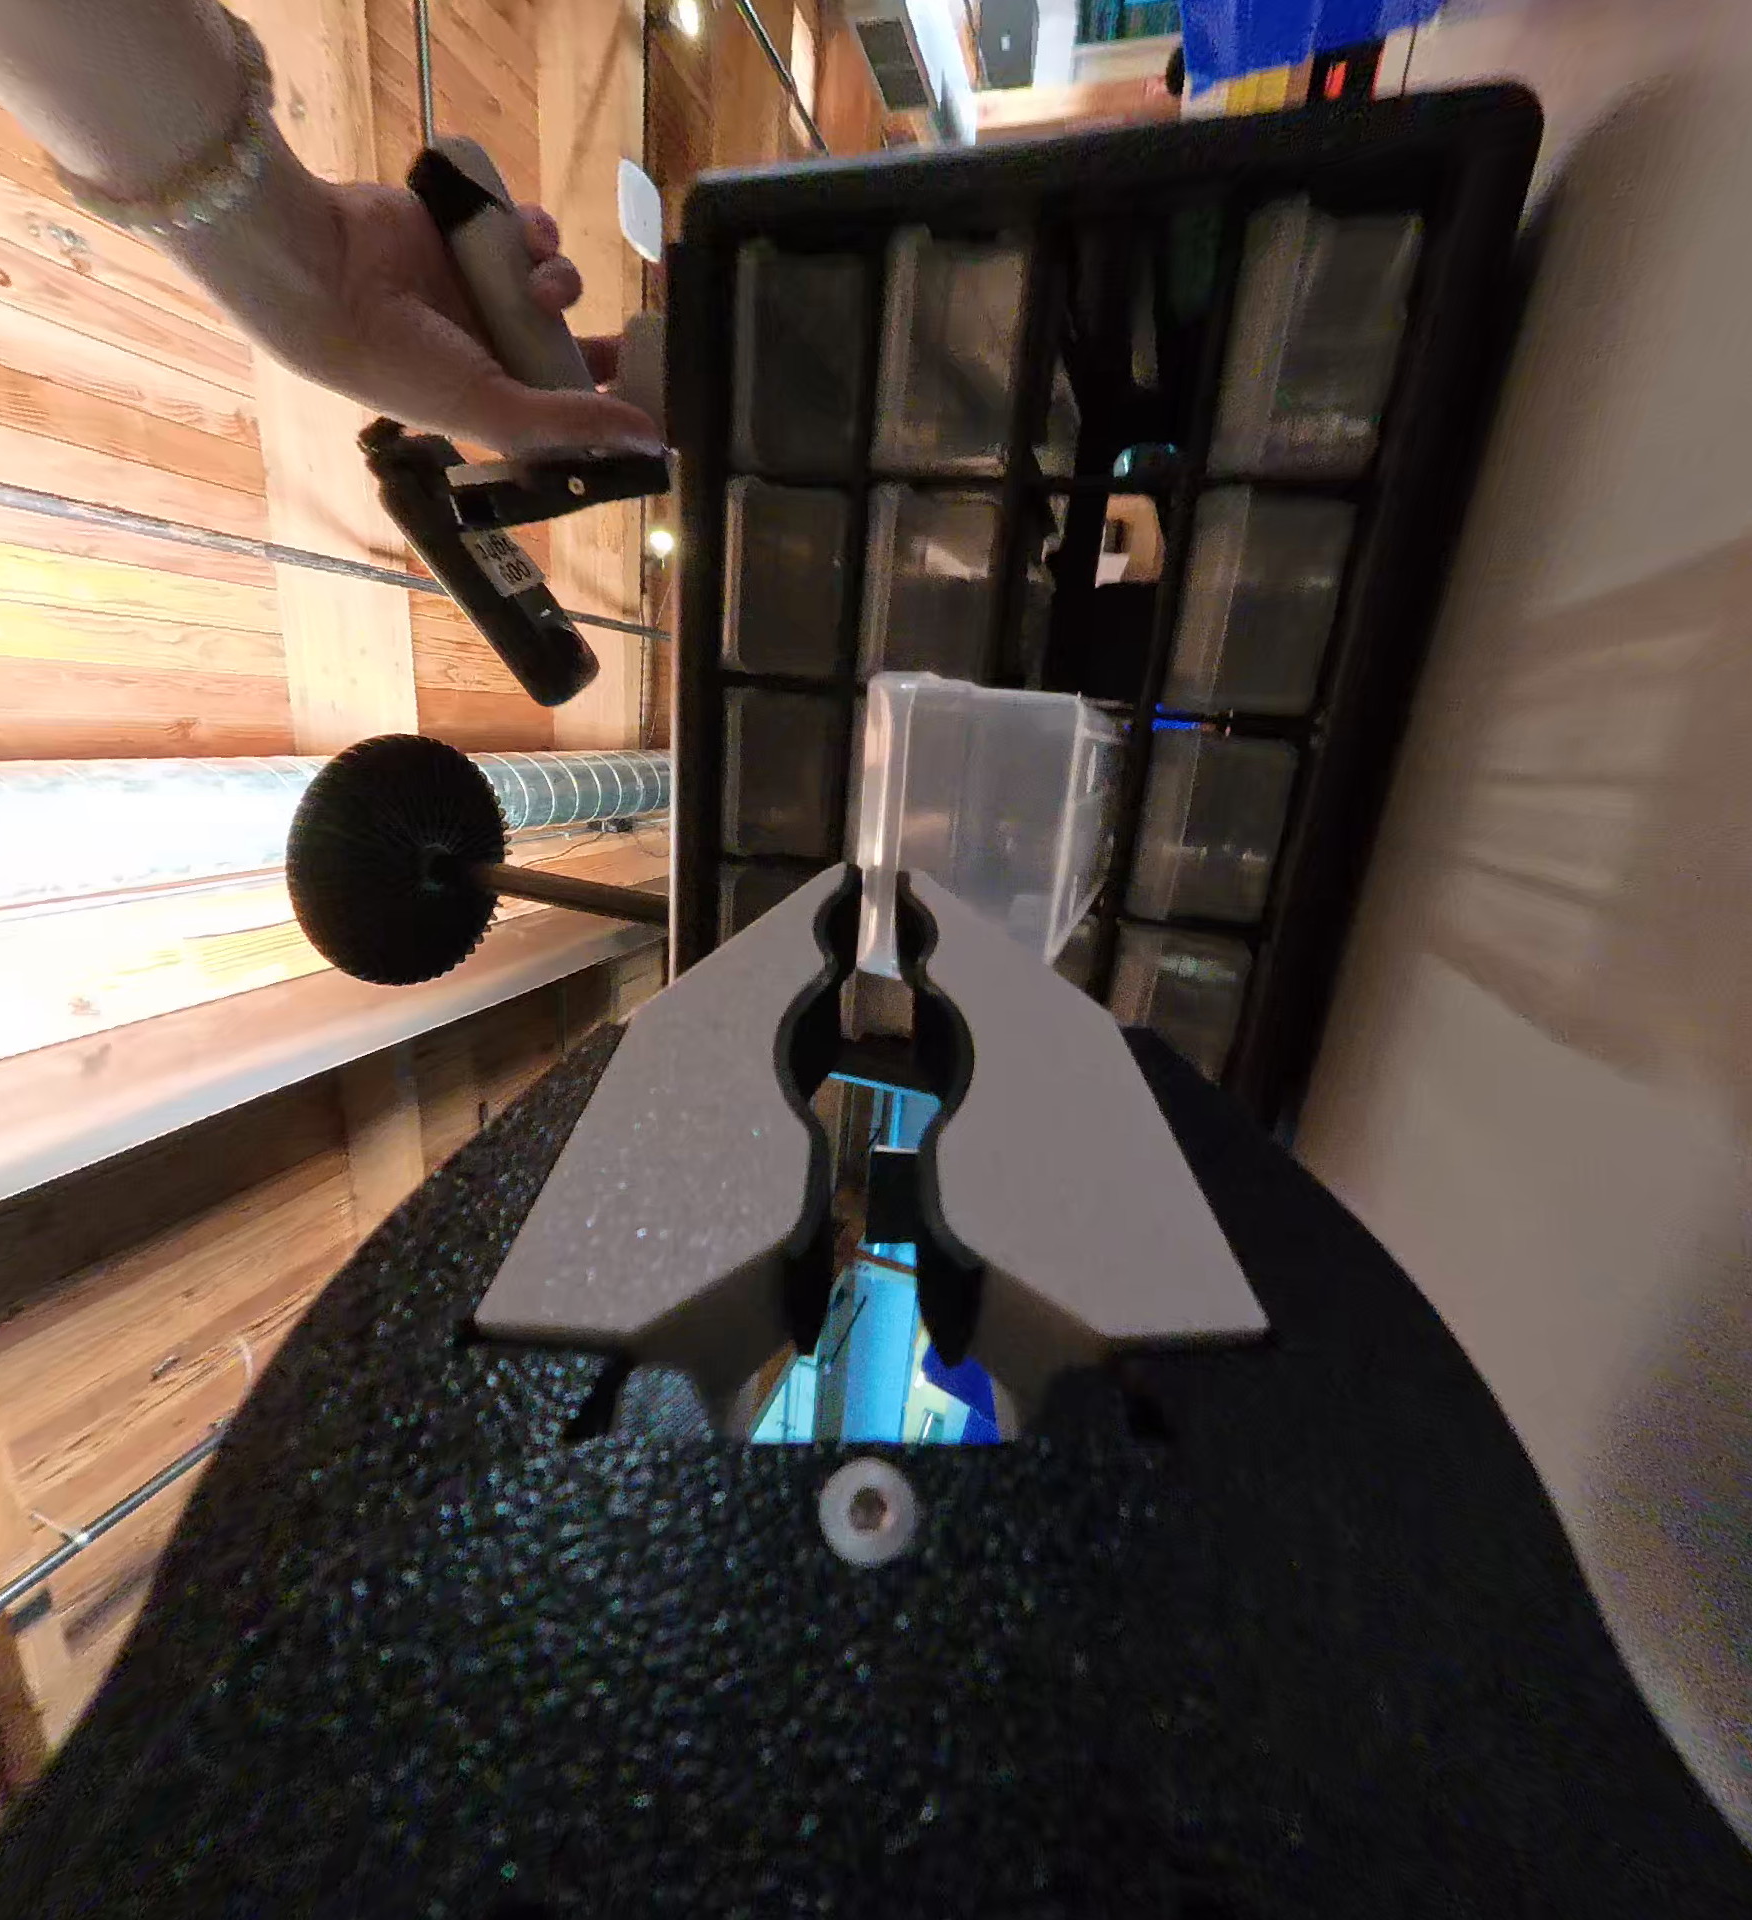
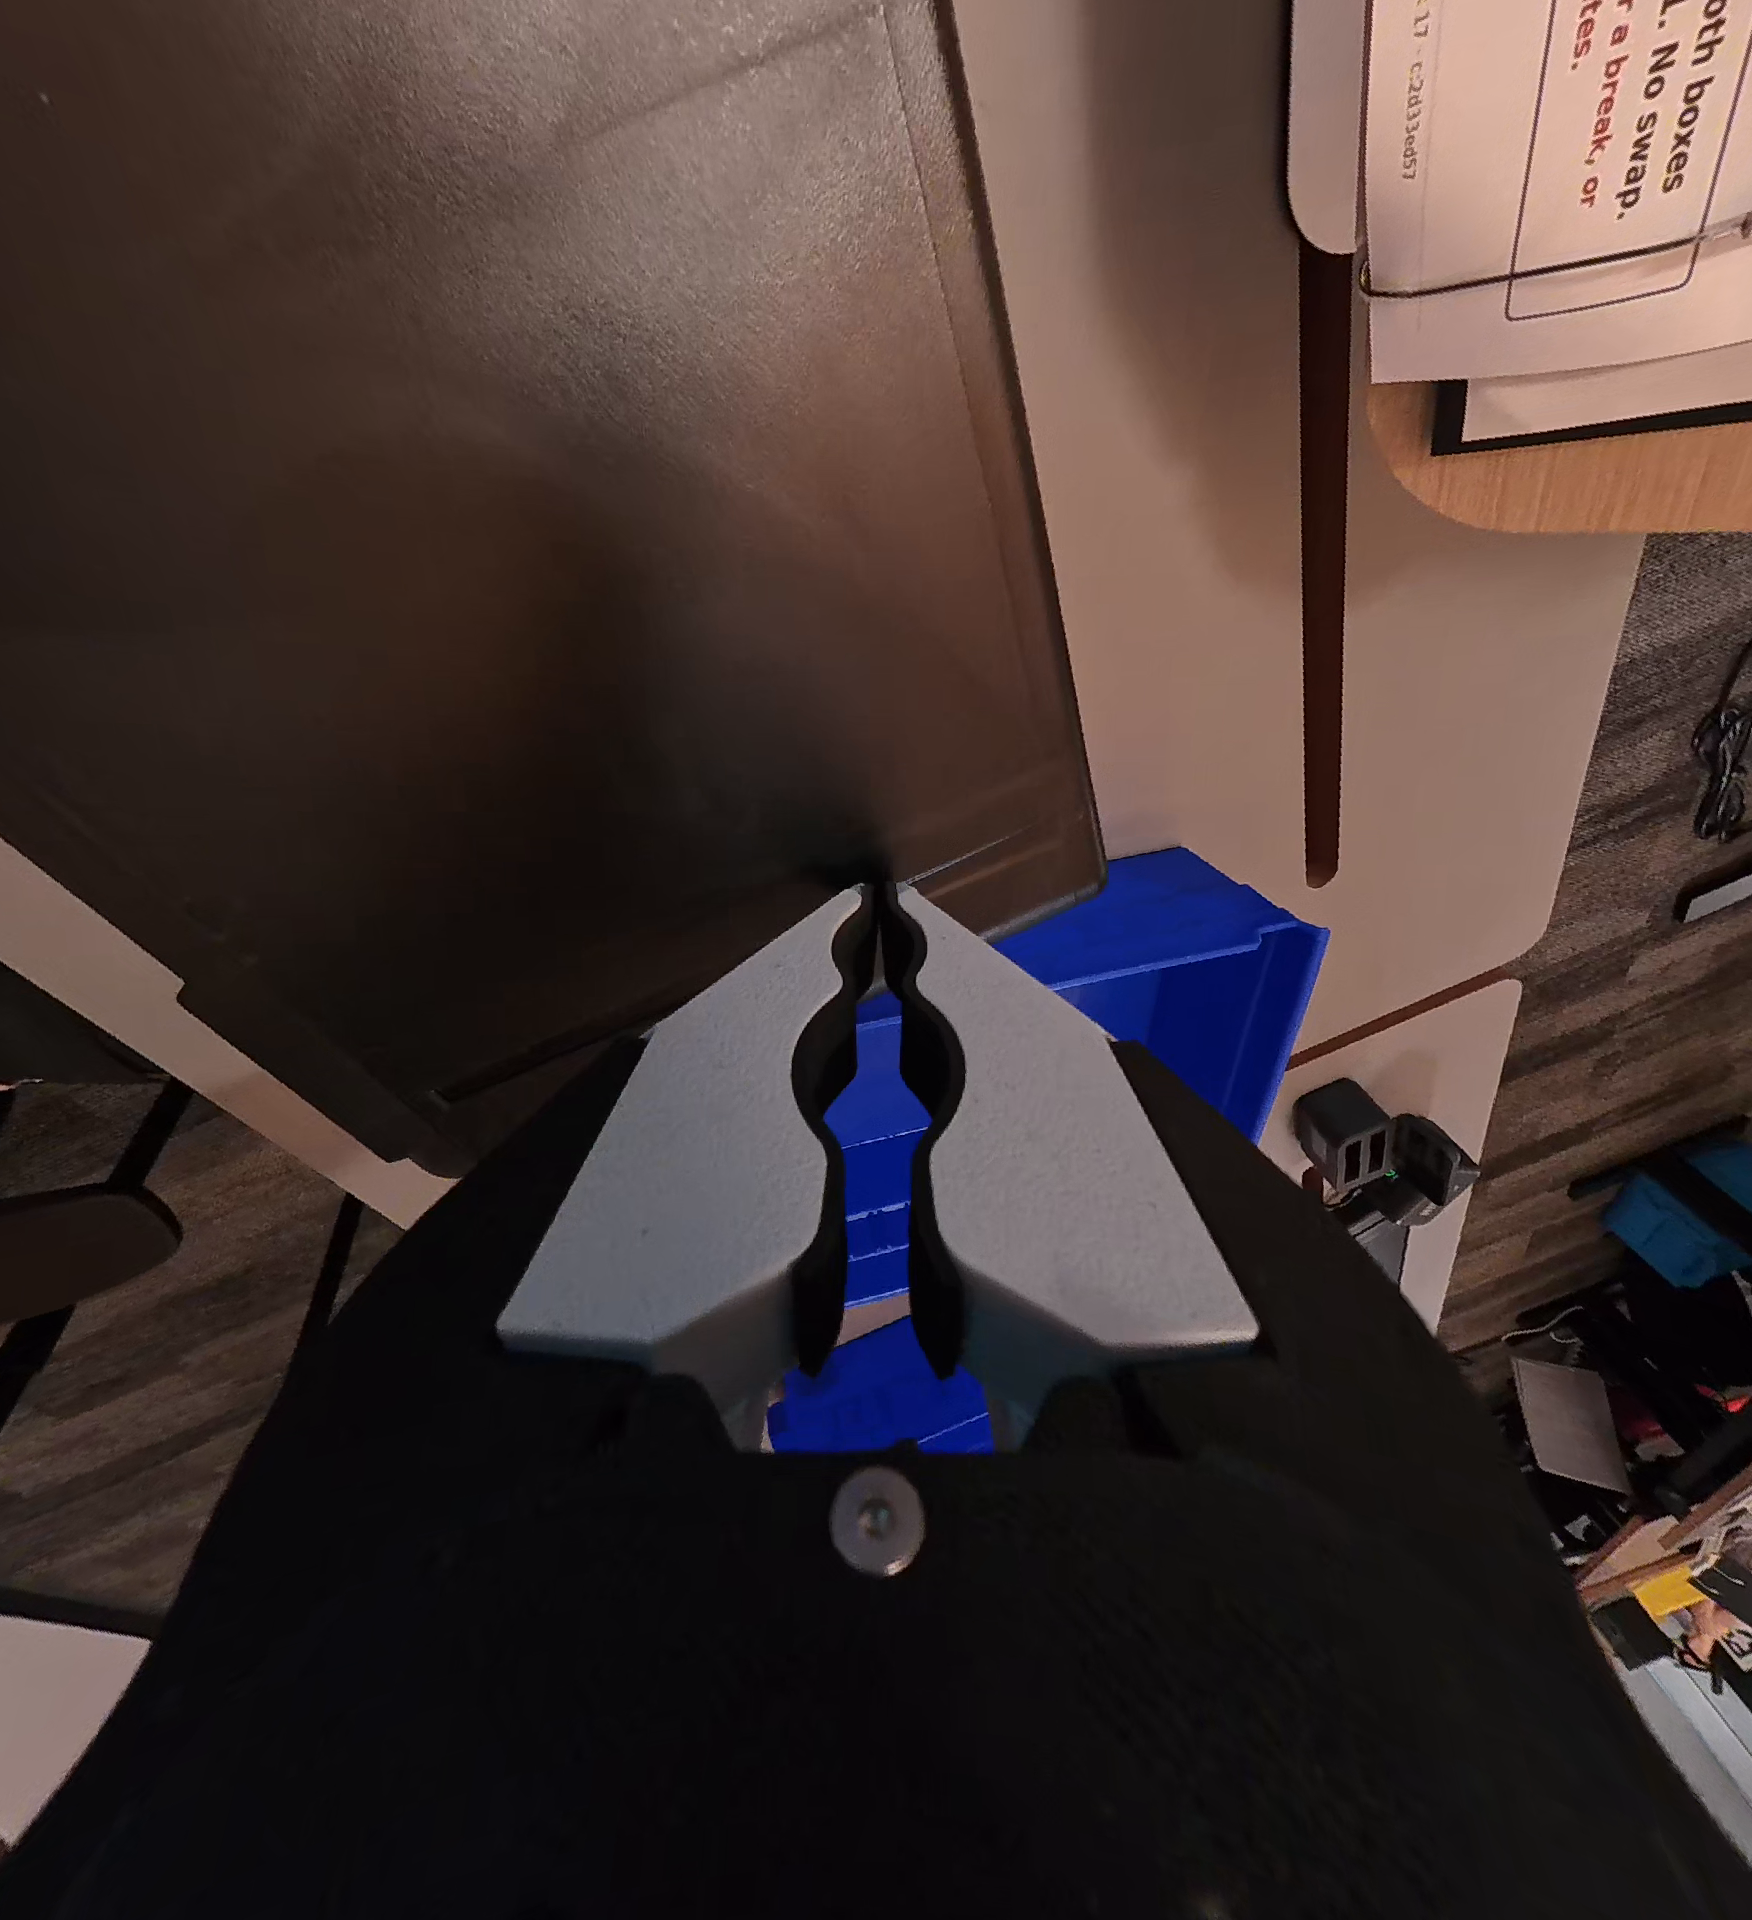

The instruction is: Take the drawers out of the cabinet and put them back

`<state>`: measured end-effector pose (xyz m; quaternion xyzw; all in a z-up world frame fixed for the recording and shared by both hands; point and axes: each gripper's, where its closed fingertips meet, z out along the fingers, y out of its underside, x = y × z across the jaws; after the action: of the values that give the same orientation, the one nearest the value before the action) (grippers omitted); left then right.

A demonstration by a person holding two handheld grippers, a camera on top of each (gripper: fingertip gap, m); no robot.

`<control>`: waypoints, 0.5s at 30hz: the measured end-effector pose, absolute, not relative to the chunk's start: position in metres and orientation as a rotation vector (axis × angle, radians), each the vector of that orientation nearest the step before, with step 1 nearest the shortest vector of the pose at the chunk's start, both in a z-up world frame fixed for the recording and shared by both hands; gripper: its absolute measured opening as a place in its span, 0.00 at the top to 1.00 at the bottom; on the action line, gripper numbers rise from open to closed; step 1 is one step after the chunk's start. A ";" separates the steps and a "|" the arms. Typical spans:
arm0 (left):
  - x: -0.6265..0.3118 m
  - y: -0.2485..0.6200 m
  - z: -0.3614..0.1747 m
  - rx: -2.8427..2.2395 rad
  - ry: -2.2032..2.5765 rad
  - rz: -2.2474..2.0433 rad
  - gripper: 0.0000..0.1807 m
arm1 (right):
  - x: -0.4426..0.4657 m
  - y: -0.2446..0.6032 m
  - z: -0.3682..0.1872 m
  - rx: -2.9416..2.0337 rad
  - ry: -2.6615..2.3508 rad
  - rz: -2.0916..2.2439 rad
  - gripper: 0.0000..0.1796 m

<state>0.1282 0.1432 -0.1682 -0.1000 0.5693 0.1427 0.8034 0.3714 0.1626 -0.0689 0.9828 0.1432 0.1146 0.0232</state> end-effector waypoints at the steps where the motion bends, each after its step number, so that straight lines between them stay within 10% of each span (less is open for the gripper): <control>1: 0.130 0.148 -0.170 -0.218 1.221 0.322 0.99 | 0.371 0.163 -0.069 3.043 0.440 0.351 1.00; 15: 0.181 0.189 -0.174 -0.300 1.297 0.403 0.98 | 0.371 0.163 -0.069 3.053 0.440 0.333 1.00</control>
<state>0.1813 0.1886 -0.1739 -0.1383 0.5974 0.1858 0.7678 0.3713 0.1626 -0.0689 0.9839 0.1417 0.1073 0.0195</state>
